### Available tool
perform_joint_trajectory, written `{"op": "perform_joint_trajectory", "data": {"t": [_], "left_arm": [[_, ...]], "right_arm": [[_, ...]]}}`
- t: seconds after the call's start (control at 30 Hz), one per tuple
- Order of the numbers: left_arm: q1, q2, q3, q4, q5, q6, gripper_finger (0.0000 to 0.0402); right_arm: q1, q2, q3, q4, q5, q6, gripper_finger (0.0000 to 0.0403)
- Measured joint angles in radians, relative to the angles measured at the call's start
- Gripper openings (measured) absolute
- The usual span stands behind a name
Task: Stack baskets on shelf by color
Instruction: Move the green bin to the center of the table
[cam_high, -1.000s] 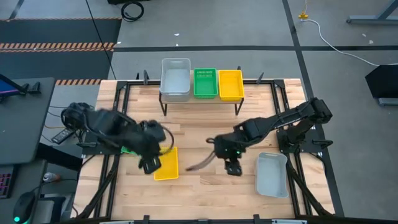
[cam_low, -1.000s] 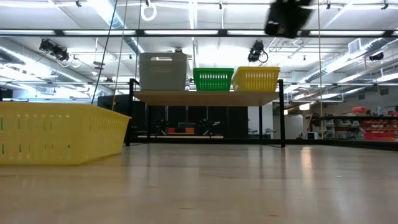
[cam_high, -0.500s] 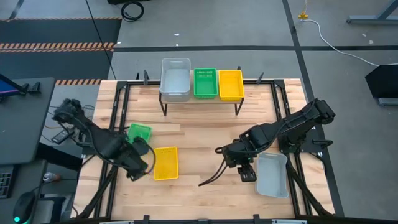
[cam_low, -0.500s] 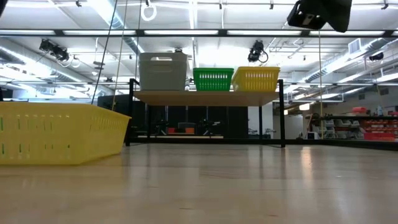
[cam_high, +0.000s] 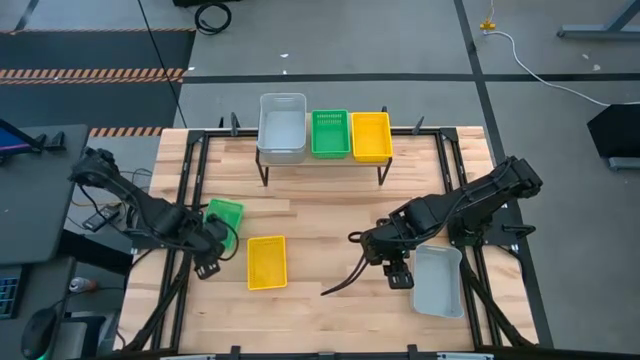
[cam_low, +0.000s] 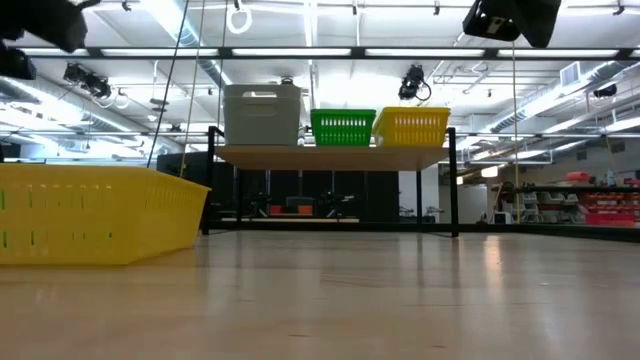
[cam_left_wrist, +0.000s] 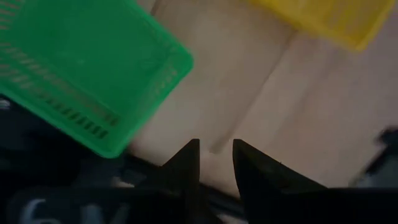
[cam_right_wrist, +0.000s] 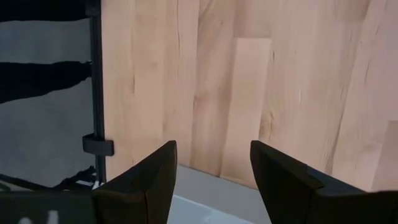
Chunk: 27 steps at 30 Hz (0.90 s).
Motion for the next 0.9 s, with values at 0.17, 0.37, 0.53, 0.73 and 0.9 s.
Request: {"op": "perform_joint_trajectory", "data": {"t": [0.17,0.37,0.53,0.73,0.9], "left_arm": [[0.0,0.0,-0.096,0.008,0.006,0.095,0.0113],[0.0,0.0,-0.217,0.09,-0.002,0.179,0.0144],[0.018,0.0,-0.271,0.133,-0.035,0.269,0.0163],[0.072,0.0,-0.327,0.207,-0.036,0.348,0.016],[0.112,0.001,-0.337,0.268,-0.016,0.409,0.0141]], "right_arm": [[0.0,0.0,0.0,-0.004,0.002,0.029,0.021],[-0.001,0.0,0.0,-0.004,0.008,0.071,0.021],[-0.001,0.0,0.0,-0.004,0.067,0.105,0.021],[-0.002,0.0,0.0,-0.003,0.081,0.162,0.021],[-0.002,0.0,0.0,-0.002,0.082,0.189,0.021]]}}
